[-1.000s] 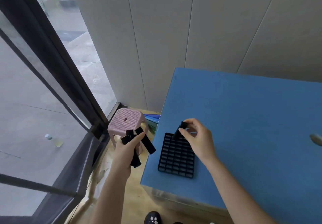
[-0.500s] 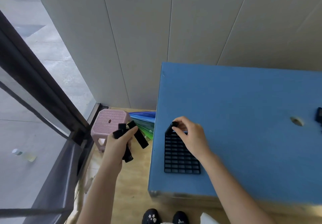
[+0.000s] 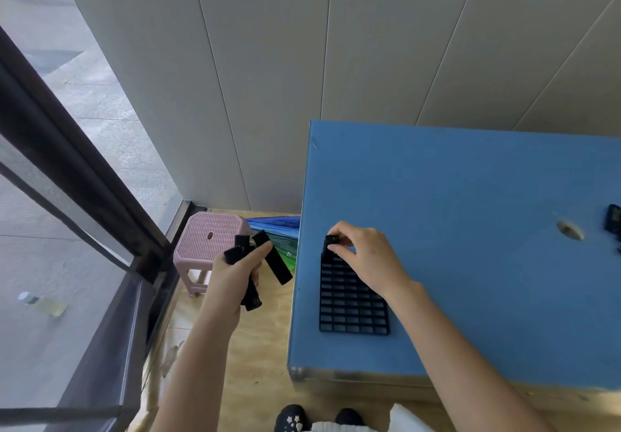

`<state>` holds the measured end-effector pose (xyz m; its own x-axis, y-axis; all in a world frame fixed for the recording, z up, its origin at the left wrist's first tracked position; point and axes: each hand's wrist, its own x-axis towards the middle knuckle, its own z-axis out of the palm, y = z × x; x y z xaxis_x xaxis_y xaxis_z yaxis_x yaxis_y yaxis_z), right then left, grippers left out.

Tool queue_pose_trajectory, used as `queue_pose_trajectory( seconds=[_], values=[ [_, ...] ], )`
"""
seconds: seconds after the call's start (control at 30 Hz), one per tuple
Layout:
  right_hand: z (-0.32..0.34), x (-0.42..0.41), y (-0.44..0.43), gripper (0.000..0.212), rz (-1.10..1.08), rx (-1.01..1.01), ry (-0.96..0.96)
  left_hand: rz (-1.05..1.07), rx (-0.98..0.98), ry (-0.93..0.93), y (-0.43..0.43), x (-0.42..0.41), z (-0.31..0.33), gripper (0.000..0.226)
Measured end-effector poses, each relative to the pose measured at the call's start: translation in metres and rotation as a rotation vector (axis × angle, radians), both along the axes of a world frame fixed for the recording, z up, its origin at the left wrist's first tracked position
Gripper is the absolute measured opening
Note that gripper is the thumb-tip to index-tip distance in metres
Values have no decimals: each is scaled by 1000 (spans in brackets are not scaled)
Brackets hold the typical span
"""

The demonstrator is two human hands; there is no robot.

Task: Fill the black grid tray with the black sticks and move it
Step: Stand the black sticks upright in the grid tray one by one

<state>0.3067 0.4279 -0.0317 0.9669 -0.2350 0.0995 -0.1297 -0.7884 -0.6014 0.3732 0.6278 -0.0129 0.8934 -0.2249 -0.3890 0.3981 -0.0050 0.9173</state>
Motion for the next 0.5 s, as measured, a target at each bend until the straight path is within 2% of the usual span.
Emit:
queue_pose_trajectory(
  seconds=[0.07,0.13,0.23,0.3,0.4,0.5],
  values=[
    [2,-3,2,19,-1,-25,3,-31,-5,-3,-3,-2,2,17],
    [8,-9,7,25,-48,-25,-75,-68,-16,-9,-7,-3,3,17],
    [23,-17,22,18,-136,196,-217,-105,-19,-25,-15,-6,6,15],
    [31,-20,33,20,-86,371,-141,-153,-28,-34,-24,-10,8,14],
    [28,-21,42,32,-27,402,-59,-226,-35,-37,-35,-16,10,12],
    [24,-23,39,28,-82,485,-77,-289,-21,-34,-41,-18,10,12]
  ],
)
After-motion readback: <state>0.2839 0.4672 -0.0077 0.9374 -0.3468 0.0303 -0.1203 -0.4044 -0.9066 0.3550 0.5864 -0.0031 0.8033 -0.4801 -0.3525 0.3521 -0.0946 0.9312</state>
